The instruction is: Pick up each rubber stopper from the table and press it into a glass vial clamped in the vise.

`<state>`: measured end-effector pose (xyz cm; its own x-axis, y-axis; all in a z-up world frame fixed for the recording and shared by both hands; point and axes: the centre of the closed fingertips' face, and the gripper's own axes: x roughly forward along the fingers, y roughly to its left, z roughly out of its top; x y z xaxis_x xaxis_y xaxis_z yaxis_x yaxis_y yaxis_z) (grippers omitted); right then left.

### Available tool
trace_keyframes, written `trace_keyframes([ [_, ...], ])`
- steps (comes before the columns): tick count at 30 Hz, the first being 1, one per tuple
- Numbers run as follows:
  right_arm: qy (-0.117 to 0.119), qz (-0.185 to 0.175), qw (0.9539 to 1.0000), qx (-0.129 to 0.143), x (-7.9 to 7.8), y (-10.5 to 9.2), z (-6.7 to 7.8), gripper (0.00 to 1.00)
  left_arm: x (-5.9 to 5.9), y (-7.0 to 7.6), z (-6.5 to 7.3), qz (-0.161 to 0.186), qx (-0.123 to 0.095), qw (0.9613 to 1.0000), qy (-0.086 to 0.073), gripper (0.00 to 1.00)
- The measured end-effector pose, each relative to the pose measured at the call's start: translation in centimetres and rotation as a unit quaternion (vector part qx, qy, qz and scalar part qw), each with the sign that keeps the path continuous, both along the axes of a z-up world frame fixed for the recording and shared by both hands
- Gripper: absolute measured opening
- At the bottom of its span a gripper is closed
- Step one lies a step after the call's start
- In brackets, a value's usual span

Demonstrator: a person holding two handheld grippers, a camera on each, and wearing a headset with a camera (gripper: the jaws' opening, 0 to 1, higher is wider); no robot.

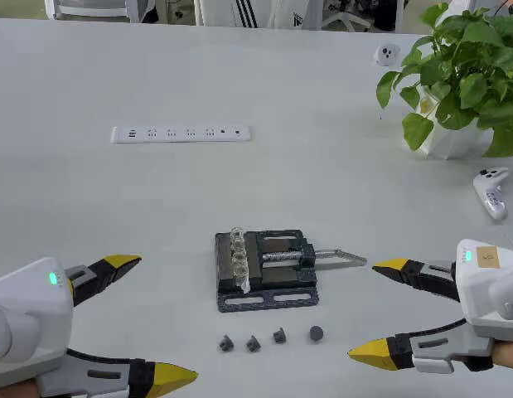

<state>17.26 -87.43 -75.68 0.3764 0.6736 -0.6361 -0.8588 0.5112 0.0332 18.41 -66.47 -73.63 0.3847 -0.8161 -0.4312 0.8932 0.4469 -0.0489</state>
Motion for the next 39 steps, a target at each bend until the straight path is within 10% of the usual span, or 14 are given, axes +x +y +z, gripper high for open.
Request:
trace_keyframes([
  [25,0.007,0.015,0.9998,-0.014,-0.2,0.3,-0.2,0.76,-0.1,-0.1,0.0,-0.002,0.000,1.0000,0.000,0.99],
  [39,0.026,0.092,0.9926,-0.075,0.1,2.1,-0.5,0.64,-0.1,0.0,-0.3,-0.004,-0.005,1.0000,-0.003,0.99],
])
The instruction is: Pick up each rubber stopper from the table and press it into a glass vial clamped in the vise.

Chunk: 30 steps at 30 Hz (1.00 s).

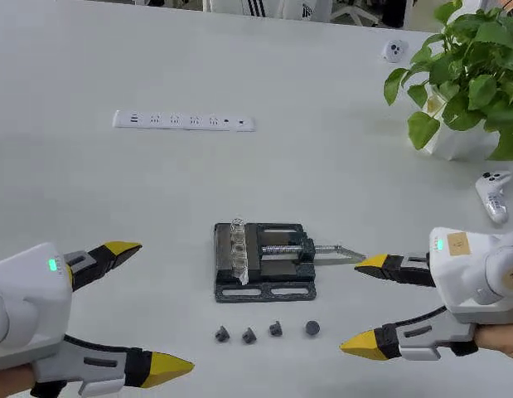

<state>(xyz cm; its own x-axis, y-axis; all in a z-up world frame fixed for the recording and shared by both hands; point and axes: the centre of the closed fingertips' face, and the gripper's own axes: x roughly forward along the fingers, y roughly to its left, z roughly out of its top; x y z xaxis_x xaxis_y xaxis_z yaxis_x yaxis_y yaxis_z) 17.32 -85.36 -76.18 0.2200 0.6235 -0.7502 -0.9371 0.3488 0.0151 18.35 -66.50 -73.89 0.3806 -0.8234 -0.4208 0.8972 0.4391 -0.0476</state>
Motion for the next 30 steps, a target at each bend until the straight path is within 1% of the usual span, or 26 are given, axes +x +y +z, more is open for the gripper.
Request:
trace_keyframes([
  [3,0.012,0.020,0.9995,-0.023,-0.1,0.5,-0.5,0.59,0.0,0.0,-0.2,-0.001,0.000,1.0000,0.000,0.99],
  [4,0.020,0.029,0.9988,-0.035,-0.2,0.6,-0.7,0.56,0.0,0.1,-0.3,-0.001,0.000,1.0000,0.000,0.99],
  [6,0.021,0.046,0.9975,-0.050,-0.3,0.8,-1.0,0.54,0.0,0.0,-0.3,-0.001,-0.002,1.0000,0.000,0.99],
  [7,0.020,0.060,0.9962,-0.059,-0.3,1.0,-1.2,0.52,0.0,0.0,-0.3,0.000,-0.003,1.0000,0.000,0.99],
  [9,0.030,0.073,0.9939,-0.077,-0.5,1.2,-1.6,0.49,0.0,0.0,-0.3,0.001,-0.004,1.0000,0.000,0.99],
  [12,0.038,0.091,0.9904,-0.097,-0.5,1.4,-2.3,0.43,0.0,0.0,-0.3,0.002,-0.006,1.0000,0.000,0.99],
  [13,0.041,0.096,0.9890,-0.104,-0.4,1.4,-2.6,0.41,0.0,0.0,-0.3,0.002,-0.006,1.0000,0.000,0.99],
  [14,0.041,0.105,0.9866,-0.118,-0.3,1.4,-2.9,0.39,0.0,0.0,-0.3,0.003,-0.007,1.0000,0.000,0.99],
  [16,0.045,0.115,0.9843,-0.126,-0.2,1.5,-3.5,0.36,0.0,-0.1,-0.3,0.004,-0.009,1.0000,0.001,0.99],
  [19,0.054,0.127,0.9803,-0.141,-0.2,1.6,-4.1,0.29,0.1,0.0,-0.4,0.005,-0.011,0.9999,0.001,0.99],
  [20,0.054,0.129,0.9797,-0.143,-0.1,1.8,-4.3,0.28,0.1,0.0,-0.4,0.005,-0.012,0.9999,0.001,0.99],
  [23,0.058,0.144,0.9756,-0.155,-0.2,1.9,-4.9,0.26,0.1,-0.1,-0.4,0.008,-0.015,0.9999,0.002,0.99],
  [24,0.058,0.150,0.9736,-0.162,-0.2,2.0,-5.1,0.25,0.1,-0.2,-0.4,0.008,-0.015,0.9998,0.002,0.99],
  [28,0.063,0.164,0.9687,-0.175,-0.3,2.1,-6.0,0.22,0.0,-0.3,-0.4,0.009,-0.018,0.9998,0.003,0.99],
  [30,0.060,0.173,0.9662,-0.182,-0.3,2.1,-6.2,0.20,0.0,-0.3,-0.4,0.010,-0.020,0.9997,0.004,0.99],
])
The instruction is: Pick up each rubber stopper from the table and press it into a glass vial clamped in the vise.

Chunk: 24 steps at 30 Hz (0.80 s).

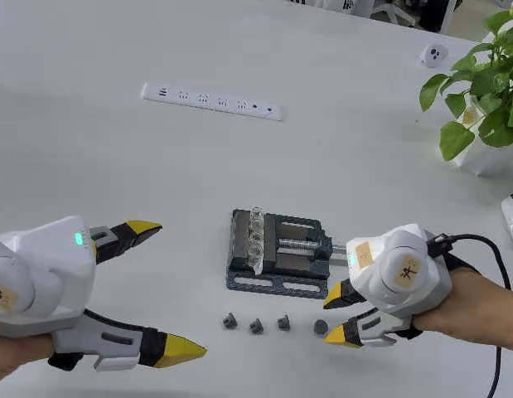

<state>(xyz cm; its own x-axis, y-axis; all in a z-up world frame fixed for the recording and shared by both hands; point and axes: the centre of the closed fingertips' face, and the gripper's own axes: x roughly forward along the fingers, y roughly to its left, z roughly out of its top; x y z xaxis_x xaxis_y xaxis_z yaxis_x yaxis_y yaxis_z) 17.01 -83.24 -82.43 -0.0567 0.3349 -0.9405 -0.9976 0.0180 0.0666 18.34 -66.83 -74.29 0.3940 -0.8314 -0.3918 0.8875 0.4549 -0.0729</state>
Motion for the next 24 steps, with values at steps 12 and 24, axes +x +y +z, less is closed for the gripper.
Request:
trace_keyframes([
  [12,0.004,0.021,0.9995,-0.022,-0.2,-0.1,-0.8,0.14,0.0,0.2,-0.3,0.006,-0.008,0.9999,0.005,0.99],
  [24,0.007,0.033,0.9989,-0.033,-0.3,-0.2,-1.2,0.11,-0.1,0.0,0.1,0.009,-0.014,0.9999,0.005,0.99],
])
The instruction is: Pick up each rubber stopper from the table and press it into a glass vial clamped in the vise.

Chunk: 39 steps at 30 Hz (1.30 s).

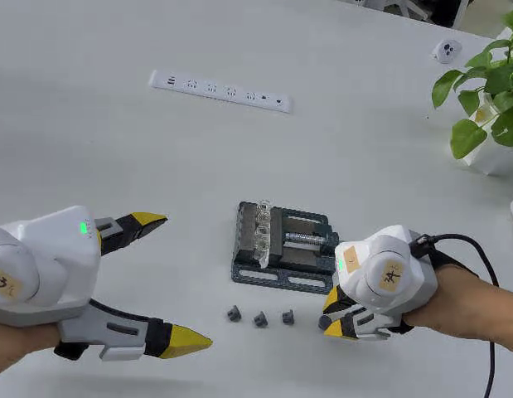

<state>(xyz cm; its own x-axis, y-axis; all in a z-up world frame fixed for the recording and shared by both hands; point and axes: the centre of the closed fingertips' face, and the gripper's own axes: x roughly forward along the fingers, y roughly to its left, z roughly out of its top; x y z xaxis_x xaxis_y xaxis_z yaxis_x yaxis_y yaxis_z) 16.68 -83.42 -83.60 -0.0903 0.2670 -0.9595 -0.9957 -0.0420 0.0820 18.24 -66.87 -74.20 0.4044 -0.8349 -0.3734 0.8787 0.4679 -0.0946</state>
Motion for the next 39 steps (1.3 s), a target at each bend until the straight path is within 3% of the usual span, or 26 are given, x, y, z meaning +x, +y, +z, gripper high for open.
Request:
trace_keyframes([
  [26,0.004,0.013,0.9999,-0.007,0.04,0.02,-0.27,0.07,-0.11,0.16,-0.49,-0.003,0.001,1.0000,0.004,0.99],
  [39,0.011,-0.003,0.9999,-0.002,-0.08,-0.14,0.10,0.07,-0.16,0.09,-0.45,-0.005,0.003,1.0000,0.004,0.99],
])
